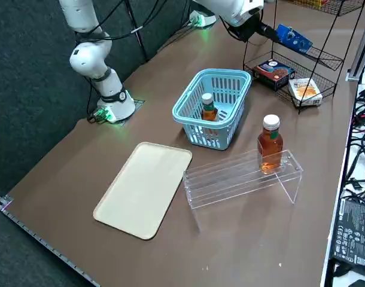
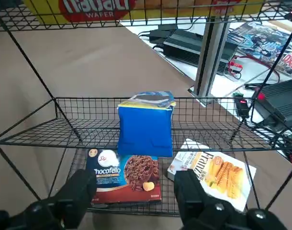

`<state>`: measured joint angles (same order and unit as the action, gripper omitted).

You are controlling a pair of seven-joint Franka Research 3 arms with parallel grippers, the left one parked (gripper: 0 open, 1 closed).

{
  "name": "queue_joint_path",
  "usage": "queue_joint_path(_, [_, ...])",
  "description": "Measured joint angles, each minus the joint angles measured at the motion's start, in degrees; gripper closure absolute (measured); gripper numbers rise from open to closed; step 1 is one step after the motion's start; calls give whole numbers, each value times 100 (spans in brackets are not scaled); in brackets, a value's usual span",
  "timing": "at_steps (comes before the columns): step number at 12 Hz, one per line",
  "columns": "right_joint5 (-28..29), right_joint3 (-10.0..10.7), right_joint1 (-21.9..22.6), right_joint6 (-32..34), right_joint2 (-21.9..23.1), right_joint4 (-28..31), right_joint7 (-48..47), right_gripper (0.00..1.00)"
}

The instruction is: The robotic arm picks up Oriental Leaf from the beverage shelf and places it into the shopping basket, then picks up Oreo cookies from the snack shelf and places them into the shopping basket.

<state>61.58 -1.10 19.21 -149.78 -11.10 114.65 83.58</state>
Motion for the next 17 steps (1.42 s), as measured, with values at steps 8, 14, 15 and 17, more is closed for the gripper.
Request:
queue_joint_path(8, [869, 1, 16, 15, 11, -50, 717, 0])
queue_joint_path(14, [1171, 5, 27, 25, -3, -68, 967, 0])
queue_joint_path(15, [1171, 5, 33, 25, -22, -86, 970, 0])
queue_joint_path(17, [1173, 5, 45, 25, -101, -166, 975, 0])
